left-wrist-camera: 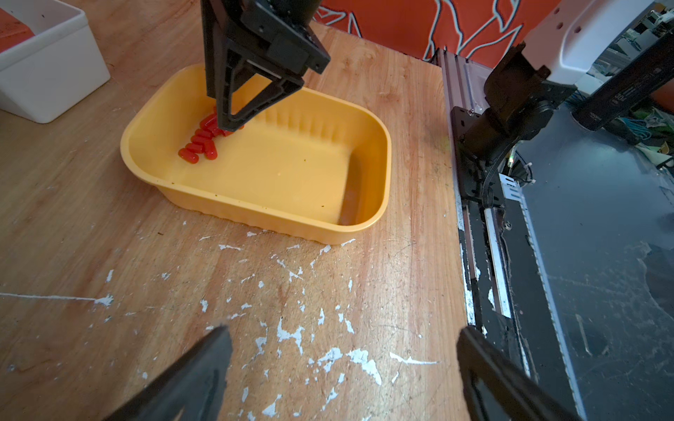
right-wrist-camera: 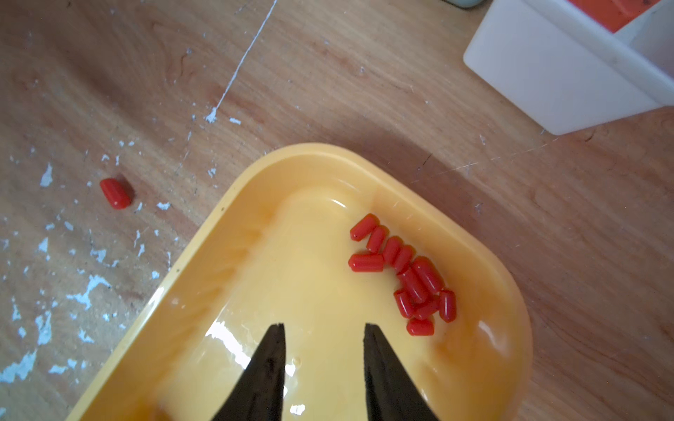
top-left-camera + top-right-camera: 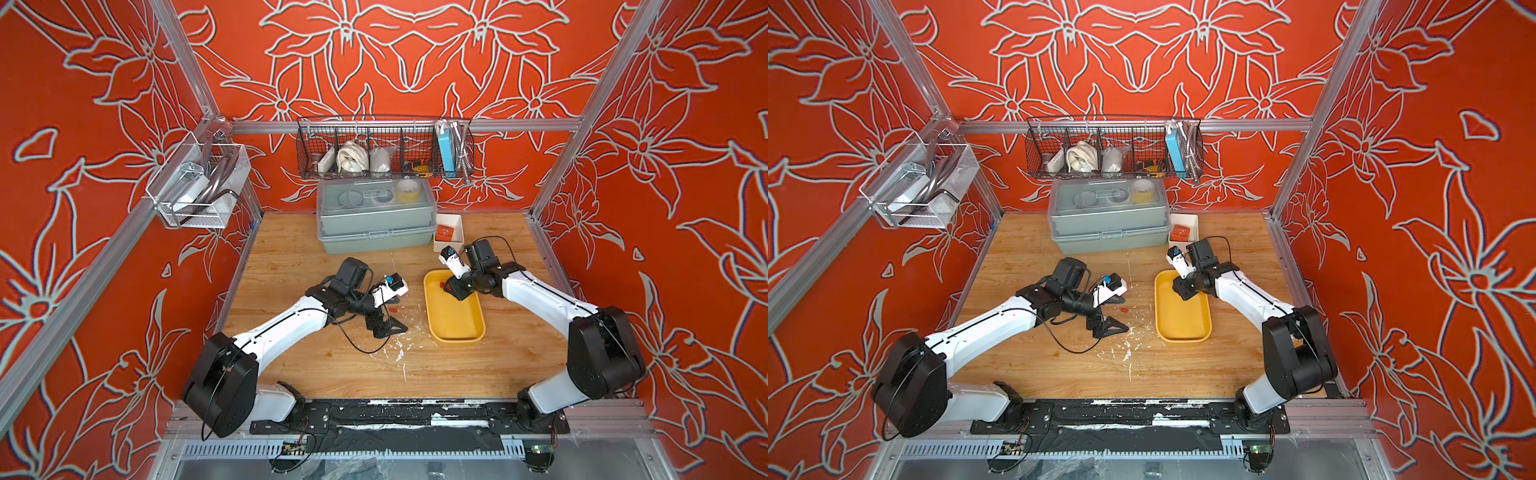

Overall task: Take the screw protection sleeves out of the storage box
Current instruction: Pick up the screw protection sleeve from the storage box.

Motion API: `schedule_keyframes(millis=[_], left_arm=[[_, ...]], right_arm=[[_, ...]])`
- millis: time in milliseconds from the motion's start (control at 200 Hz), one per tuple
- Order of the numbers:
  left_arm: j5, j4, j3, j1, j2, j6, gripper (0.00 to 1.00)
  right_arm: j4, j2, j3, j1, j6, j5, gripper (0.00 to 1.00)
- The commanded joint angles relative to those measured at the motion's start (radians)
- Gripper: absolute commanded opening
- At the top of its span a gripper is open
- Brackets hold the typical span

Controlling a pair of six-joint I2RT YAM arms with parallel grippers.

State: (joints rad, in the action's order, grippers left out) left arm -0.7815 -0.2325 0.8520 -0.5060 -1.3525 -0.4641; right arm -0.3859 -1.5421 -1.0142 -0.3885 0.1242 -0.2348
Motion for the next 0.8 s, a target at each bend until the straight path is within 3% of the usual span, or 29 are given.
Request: schedule_keyframes(millis=[0,355,796], left_arm=[[0.002,0.032,-0.013,-0.003,0.007,-0.003,0.96],[0.013,0.005,-0.005,-0.003,0.009,-0.021,0.97],[0.022,-0.011,-0.006,-0.003,0.012,-0.049,0.97]], right_arm=[[0.086,-0.048,0.010,-0.003,-0.121,0.035,0.34],[0.237,-0.160,0.024,-0.015,-0.317,0.075,0.29],[0.282,-0.258,0.008,-0.032,-0.341,0.118,0.23]])
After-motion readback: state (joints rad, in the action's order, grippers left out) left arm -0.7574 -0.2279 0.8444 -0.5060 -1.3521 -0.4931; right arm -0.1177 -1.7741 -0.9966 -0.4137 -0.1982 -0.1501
